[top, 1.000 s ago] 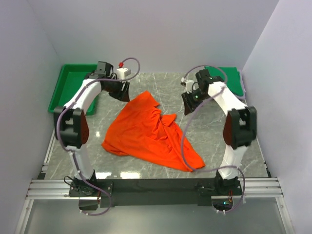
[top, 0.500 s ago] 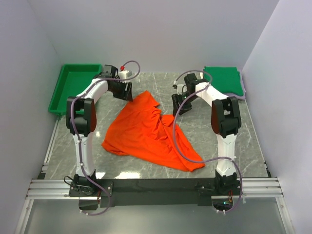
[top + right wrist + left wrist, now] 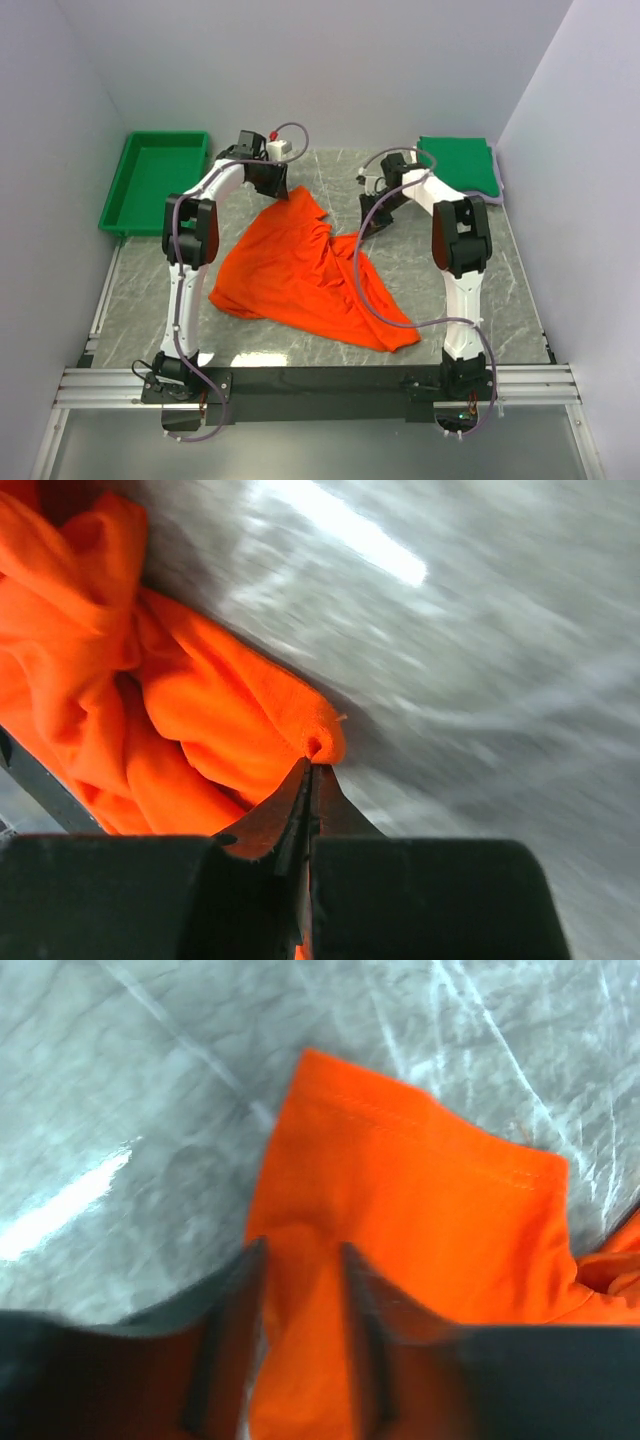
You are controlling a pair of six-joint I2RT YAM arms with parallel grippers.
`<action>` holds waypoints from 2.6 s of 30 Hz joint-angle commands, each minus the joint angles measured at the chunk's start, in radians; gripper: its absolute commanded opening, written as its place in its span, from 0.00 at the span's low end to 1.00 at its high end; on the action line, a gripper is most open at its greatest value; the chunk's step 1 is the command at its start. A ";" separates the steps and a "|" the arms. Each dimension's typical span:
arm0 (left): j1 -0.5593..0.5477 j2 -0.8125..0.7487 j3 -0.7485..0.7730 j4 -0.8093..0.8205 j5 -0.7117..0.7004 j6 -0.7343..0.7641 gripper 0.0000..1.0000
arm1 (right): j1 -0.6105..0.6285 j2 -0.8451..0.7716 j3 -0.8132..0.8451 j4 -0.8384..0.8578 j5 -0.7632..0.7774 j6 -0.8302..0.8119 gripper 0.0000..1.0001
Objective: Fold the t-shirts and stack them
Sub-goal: Flatten the tshirt out
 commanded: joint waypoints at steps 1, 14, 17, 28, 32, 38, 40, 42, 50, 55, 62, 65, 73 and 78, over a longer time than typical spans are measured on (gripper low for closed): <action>-0.011 0.009 0.029 0.002 0.010 -0.010 0.25 | -0.095 -0.114 0.021 -0.059 0.047 -0.041 0.00; 0.257 -0.351 -0.305 -0.083 -0.018 0.151 0.01 | 0.010 -0.319 -0.120 -0.089 0.122 -0.069 0.00; 0.272 -0.396 -0.415 -0.107 -0.044 0.237 0.01 | 0.098 -0.350 -0.215 -0.037 0.157 -0.086 0.00; 0.272 -0.445 -0.517 -0.069 0.046 0.199 0.13 | 0.116 -0.643 -0.435 -0.132 0.148 -0.324 0.52; 0.267 -0.402 -0.424 -0.087 0.071 0.182 0.17 | 0.089 -0.639 -0.345 -0.098 0.142 -0.275 0.51; 0.249 -0.365 -0.350 -0.103 0.059 0.165 0.31 | 0.147 -0.484 -0.272 -0.171 0.173 -0.189 0.48; 0.247 -0.362 -0.345 -0.095 0.059 0.151 0.35 | 0.155 -0.474 -0.316 -0.146 0.173 -0.149 0.52; 0.244 -0.370 -0.354 -0.089 0.056 0.140 0.39 | 0.177 -0.463 -0.339 -0.107 0.192 -0.108 0.54; 0.230 -0.394 -0.405 -0.057 0.039 0.134 0.46 | 0.212 -0.396 -0.371 -0.035 0.252 -0.052 0.54; 0.229 -0.382 -0.397 -0.055 0.036 0.129 0.46 | 0.223 -0.356 -0.353 -0.037 0.237 -0.043 0.53; 0.229 -0.348 -0.342 -0.051 0.036 0.119 0.48 | 0.249 -0.324 -0.365 -0.029 0.243 -0.043 0.48; 0.180 -0.321 -0.293 -0.051 0.042 0.128 0.52 | 0.250 -0.336 -0.376 -0.026 0.237 -0.049 0.28; 0.063 -0.164 -0.072 0.026 0.022 0.117 0.56 | 0.207 -0.428 -0.358 -0.075 0.278 -0.118 0.00; 0.005 -0.051 0.021 0.130 -0.030 0.103 0.65 | 0.148 -0.439 -0.313 -0.127 0.297 -0.170 0.00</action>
